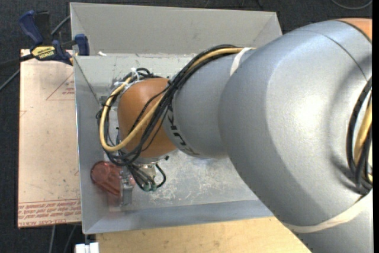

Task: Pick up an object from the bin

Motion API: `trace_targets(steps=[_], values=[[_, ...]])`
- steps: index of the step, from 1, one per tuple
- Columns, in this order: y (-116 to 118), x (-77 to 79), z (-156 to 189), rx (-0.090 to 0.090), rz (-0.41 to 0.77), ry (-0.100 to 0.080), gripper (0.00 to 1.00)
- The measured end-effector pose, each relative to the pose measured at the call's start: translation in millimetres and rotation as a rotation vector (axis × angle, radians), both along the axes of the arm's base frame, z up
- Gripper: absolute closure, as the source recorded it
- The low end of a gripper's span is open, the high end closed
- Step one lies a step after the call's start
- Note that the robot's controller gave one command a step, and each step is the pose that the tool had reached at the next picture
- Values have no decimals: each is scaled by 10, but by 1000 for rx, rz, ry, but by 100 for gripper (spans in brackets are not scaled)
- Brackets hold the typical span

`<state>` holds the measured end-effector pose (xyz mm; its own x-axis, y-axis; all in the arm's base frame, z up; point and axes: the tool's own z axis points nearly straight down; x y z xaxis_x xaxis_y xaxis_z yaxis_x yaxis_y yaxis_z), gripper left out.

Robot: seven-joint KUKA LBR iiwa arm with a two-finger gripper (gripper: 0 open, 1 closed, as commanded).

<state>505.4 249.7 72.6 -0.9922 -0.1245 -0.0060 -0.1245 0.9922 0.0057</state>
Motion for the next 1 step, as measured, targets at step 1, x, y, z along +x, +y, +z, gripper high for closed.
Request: trace_targets(steps=[1], values=[[-1, 0, 0, 0, -1, 0, 100]])
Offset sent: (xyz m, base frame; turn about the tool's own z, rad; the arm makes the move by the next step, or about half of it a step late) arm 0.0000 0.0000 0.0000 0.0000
